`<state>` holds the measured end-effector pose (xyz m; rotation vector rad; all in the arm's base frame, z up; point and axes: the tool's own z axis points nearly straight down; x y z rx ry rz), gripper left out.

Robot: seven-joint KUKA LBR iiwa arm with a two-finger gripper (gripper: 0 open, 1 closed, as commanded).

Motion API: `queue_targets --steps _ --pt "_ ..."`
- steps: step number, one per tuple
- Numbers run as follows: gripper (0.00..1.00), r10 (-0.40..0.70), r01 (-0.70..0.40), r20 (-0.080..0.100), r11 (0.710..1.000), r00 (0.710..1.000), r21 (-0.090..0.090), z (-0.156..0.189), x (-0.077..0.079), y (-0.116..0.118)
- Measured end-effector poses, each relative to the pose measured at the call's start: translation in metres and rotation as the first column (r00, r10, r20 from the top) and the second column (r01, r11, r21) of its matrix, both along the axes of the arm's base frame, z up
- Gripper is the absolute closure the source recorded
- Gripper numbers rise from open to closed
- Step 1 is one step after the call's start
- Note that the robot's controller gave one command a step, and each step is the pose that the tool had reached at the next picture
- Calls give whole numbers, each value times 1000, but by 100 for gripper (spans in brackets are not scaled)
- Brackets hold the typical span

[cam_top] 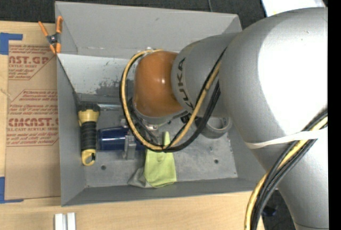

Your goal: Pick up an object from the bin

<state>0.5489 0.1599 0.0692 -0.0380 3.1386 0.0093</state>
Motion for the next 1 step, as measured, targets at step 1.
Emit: queue_targets --steps 1 --pt "100 -20 20 0 1000 1000 2 0 -1 -8"
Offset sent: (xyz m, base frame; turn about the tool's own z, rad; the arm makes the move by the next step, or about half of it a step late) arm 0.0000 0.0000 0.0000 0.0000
